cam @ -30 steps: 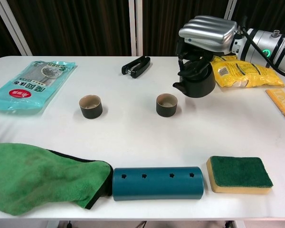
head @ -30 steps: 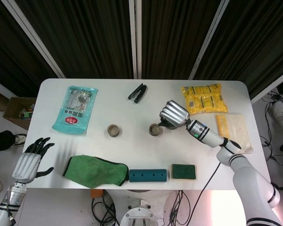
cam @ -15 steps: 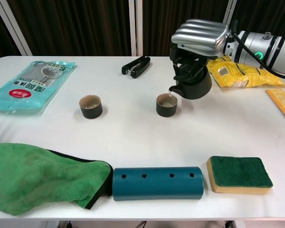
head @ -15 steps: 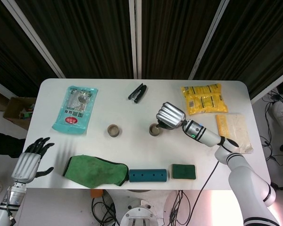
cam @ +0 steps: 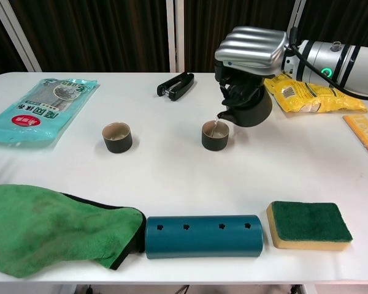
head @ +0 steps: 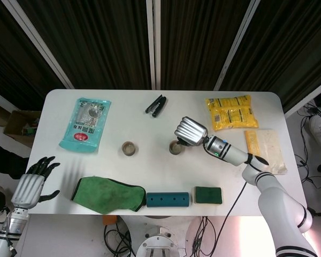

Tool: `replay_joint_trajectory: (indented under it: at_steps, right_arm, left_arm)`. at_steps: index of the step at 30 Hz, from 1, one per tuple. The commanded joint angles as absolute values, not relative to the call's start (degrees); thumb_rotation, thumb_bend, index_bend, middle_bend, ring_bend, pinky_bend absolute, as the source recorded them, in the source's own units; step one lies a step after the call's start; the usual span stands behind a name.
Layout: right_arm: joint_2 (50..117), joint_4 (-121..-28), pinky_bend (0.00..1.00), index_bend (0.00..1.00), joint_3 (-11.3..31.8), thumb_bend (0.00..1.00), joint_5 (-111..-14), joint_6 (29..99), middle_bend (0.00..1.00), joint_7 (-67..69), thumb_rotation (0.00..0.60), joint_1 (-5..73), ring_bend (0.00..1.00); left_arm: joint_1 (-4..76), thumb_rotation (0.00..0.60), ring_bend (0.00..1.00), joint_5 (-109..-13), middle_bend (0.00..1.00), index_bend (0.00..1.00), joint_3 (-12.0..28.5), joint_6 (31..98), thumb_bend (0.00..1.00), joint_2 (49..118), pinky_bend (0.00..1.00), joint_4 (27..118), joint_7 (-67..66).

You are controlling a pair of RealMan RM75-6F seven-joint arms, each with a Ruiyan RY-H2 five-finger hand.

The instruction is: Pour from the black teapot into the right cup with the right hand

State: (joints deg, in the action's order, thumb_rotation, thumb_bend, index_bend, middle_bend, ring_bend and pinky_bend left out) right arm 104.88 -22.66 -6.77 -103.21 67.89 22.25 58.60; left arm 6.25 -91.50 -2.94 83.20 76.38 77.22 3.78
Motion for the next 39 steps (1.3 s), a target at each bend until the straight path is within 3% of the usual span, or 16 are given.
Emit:
replay_joint_trajectory:
  at_steps: [1,39]
  right_arm:
    - [104.6,-23.1,0.84,1.00,-6.8,0.36,-103.2,67.7,1.00,21.8,0.512,58.8,0.99]
    - [99.2,-33.1,0.84,1.00,-6.6,0.39,-103.0,64.5,1.00,12.8,0.513,61.4,1.00]
  left_arm:
    - [6.2,0.600,0.07,-91.5,0.09,0.22,-3.0,83.2,0.13,76.4,0.23,77.2,3.9]
    - [5.8,0.600,0.07,-91.9,0.09,0.22,-3.0,84.3,0.13,77.0,0.23,75.2,6.0]
